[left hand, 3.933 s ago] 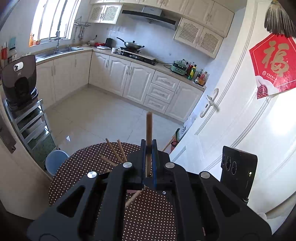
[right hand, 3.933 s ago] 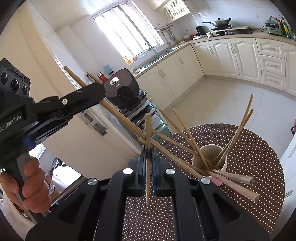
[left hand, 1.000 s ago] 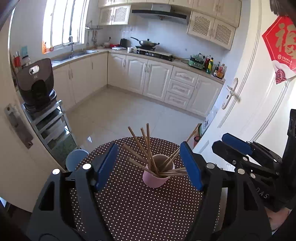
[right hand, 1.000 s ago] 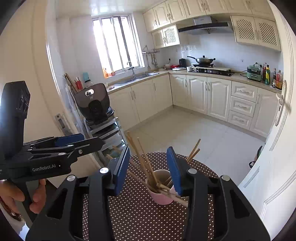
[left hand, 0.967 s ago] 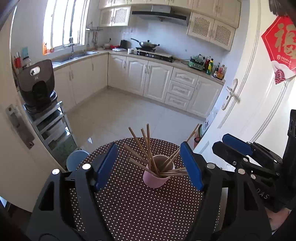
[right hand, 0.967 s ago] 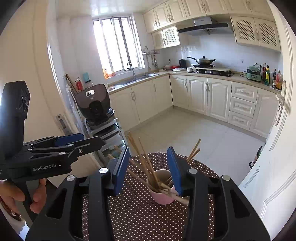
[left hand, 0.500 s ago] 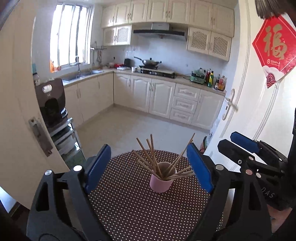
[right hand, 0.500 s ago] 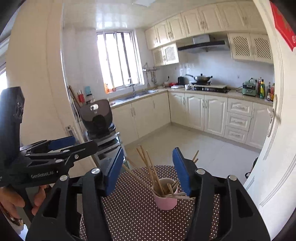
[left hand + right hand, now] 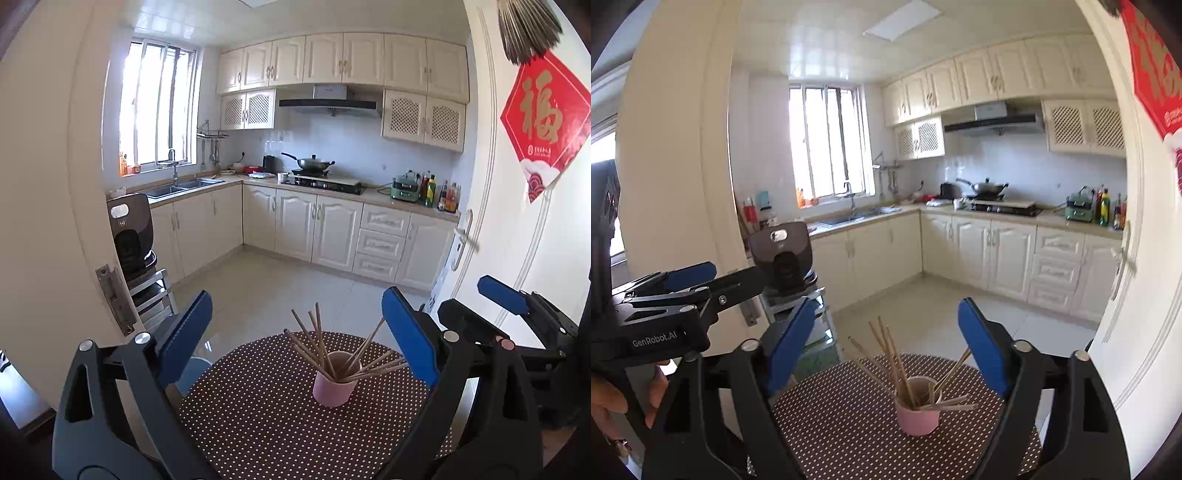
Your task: Organize utensils
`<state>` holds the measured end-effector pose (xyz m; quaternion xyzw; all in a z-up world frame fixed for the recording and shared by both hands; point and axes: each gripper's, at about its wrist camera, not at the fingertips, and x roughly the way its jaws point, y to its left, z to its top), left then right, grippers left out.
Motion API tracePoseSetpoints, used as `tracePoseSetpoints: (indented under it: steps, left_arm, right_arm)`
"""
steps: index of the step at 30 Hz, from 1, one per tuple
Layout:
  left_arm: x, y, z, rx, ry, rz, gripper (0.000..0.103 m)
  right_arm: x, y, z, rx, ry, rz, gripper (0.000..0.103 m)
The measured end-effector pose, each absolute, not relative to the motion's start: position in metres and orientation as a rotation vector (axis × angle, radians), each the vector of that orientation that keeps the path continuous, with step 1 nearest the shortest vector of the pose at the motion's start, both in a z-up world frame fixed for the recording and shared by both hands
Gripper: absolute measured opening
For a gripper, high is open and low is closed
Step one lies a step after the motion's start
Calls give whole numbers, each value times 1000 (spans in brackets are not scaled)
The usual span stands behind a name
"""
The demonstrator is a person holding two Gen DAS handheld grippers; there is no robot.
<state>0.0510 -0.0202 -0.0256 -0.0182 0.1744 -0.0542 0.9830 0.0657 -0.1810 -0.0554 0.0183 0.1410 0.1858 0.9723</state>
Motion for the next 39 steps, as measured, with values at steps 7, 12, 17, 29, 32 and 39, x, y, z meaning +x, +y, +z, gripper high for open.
tracePoseSetpoints:
  steps: [7,12,17,29,32,39]
  left_arm:
    - [44,-25,-17,-18,327,-95,93]
    - [40,-25,-10,-12,293,-72,93]
    - [38,-28,-6,1,272,-63,93]
    - [40,-33,-6,16,271,-56,94]
    - [41,-33,-7,15,275,-57,94]
    - [46,-34,-6,21,278,-58,94]
  right_arm:
    - [58,-184,-48,23,224,352,90]
    - [57,-183,-44,13,198,338,92]
    - [55,-185,-42,17,184,332,95]
    - [54,-189,-42,27,185,319,95]
    - [55,-188,-41,27,186,316,95]
    - [57,-187,-40,30,188,313,95]
